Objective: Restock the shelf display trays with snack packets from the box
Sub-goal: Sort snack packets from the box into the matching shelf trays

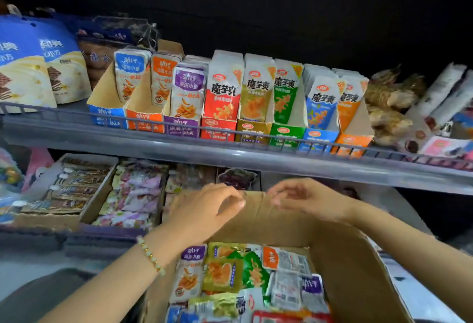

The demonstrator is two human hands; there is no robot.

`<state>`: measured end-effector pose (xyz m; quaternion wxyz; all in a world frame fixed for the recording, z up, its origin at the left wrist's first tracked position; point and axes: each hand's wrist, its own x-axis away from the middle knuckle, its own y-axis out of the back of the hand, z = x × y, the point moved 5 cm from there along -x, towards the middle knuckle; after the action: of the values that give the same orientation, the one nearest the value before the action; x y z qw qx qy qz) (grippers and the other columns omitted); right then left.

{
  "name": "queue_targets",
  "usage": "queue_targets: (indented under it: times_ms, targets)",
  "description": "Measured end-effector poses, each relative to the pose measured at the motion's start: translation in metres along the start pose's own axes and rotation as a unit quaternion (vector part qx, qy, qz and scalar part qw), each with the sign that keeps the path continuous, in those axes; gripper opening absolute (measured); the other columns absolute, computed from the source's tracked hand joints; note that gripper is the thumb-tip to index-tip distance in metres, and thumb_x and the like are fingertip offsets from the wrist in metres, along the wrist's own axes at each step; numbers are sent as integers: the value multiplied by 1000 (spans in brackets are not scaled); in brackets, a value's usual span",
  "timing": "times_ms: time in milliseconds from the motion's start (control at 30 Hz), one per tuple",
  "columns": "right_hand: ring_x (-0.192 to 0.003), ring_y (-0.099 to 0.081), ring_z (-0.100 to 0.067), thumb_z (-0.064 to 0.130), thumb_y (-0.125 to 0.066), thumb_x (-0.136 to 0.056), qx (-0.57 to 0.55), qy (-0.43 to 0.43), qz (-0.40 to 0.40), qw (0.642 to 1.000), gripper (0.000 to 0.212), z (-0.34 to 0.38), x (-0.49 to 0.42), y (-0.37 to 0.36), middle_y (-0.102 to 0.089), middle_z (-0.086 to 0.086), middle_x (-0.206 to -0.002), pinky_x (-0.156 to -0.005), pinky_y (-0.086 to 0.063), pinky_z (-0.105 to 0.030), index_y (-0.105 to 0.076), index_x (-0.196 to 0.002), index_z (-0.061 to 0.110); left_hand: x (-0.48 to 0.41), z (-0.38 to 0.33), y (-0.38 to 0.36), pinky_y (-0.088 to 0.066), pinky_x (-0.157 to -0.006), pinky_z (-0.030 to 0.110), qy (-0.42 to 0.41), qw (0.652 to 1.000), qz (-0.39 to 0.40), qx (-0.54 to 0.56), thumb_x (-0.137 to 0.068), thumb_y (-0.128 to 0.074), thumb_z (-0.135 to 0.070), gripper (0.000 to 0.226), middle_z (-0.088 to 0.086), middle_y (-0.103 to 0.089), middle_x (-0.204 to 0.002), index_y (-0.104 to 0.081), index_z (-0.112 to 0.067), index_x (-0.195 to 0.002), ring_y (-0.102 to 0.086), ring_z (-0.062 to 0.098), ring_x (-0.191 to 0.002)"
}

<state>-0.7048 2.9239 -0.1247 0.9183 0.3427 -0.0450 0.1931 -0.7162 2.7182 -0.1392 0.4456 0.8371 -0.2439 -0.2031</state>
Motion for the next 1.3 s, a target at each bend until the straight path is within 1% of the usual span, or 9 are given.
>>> queue_targets:
  times_ms: [67,200,333,467,633,733,967,1167,1300]
  targets:
    - [-97,-63,-4,39,-67,-85,45,-81,74,993,31,-48,16,-33,-71,2,-108,-97,-46,-24,-66,-112,23,-1,1,-37,-43,-92,25,24,995,91,37,-95,-40,-51,38,-16,-56,-122,-57,-29,-121,-52,3,-108]
    - [-106,-63,-10,71,-68,-66,42,-160,138,977,63,-107,42,-82,-69,5,-113,-101,-46,-31,-66,-113,28,8,3,-108,-50,-77,27,49,963,262,49,-91,-45,-58,45,-9,-62,-106,-62,-24,-115,-58,11,-88]
    - [-115,-55,-6,47,-68,-84,18,-194,207,959,48,-123,69,-123,-61,9,-124,-99,-40,-15,-60,-125,23,40,1,-149,-45,-89,22,63,921,379,62,-72,-50,-75,72,-9,-58,-123,-57,-25,-124,-54,7,-102]
    - [-118,-50,-11,47,-77,-75,41,-172,192,965,61,-132,79,-147,-53,8,-129,-103,-39,-23,-54,-127,25,72,5,-167,-45,-94,25,58,903,426,-23,-72,-67,-65,81,-5,-53,-130,-42,-22,-136,-53,14,-111]
    - [-102,-49,-13,44,-82,-69,145,-113,203,962,57,-136,83,-165,-51,6,-115,-82,-41,-28,-49,-112,28,85,4,-181,-49,-85,33,39,902,415,-113,-77,-70,-54,57,0,-58,-117,-50,-23,-120,-55,19,-99]
    - [-100,-56,-16,41,-78,-76,182,-104,182,961,49,-140,81,-163,-60,2,-114,-84,-47,-29,-56,-116,23,83,7,-184,-43,-72,28,41,902,413,-121,-88,-61,-44,36,2,-60,-105,-57,-20,-115,-51,16,-85]
    - [-89,-57,-18,44,-73,-79,243,-80,191,948,38,-139,72,-168,-64,2,-100,-77,-46,-32,-62,-105,19,77,10,-187,-45,-72,28,48,915,392,-77,-92,-60,-31,15,-5,-58,-85,-63,-19,-100,-52,13,-79]
    - [-85,-58,-13,25,-78,-79,40,-142,183,972,18,-149,72,-162,-62,6,-83,-78,-46,-22,-60,-84,23,66,16,-175,-47,-67,22,71,940,334,-5,-84,-71,-33,8,-14,-64,-80,-66,-27,-87,-58,3,-74]
    - [-88,-66,-16,22,-75,-83,-45,-164,148,974,28,-146,67,-147,-72,-2,-95,-85,-51,-25,-70,-108,12,64,15,-173,-47,-72,22,78,939,330,53,-77,-75,-42,39,-11,-60,-94,-62,-25,-110,-55,6,-82]
